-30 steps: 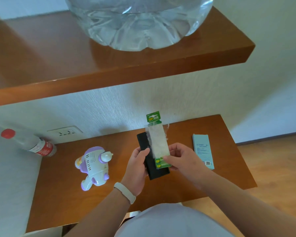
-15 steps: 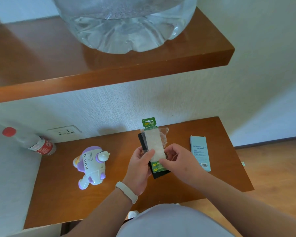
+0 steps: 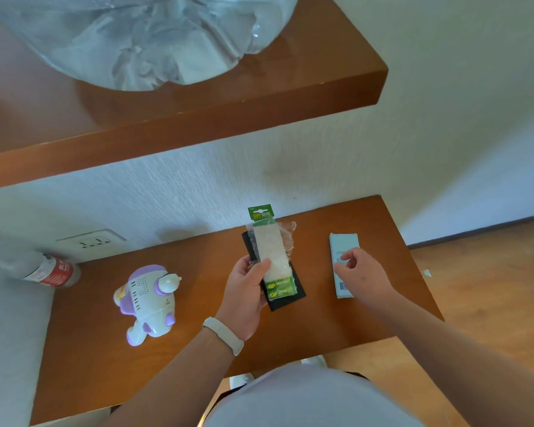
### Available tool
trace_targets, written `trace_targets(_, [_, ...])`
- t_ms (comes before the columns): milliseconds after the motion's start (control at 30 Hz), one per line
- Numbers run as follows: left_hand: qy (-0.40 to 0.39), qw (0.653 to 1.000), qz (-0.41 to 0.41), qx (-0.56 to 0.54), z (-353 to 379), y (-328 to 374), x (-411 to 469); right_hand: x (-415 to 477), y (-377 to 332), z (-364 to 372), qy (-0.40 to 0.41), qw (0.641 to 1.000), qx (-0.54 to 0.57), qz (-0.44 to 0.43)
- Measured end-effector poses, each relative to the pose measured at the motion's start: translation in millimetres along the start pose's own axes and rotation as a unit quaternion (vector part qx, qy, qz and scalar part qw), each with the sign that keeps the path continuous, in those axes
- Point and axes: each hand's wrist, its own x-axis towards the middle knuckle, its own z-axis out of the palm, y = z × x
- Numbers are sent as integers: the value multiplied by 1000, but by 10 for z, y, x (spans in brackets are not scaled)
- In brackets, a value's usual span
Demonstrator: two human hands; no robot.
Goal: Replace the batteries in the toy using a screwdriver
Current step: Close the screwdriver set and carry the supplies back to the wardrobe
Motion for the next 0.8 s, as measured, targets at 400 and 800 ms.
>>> trace_targets(400, [7, 1000, -3, 12, 64, -41, 107, 451, 238, 264, 20, 978, -166, 122])
trace_targets(800, [31, 999, 5, 12, 126, -39, 104, 429, 302, 314, 37, 981, -162, 97])
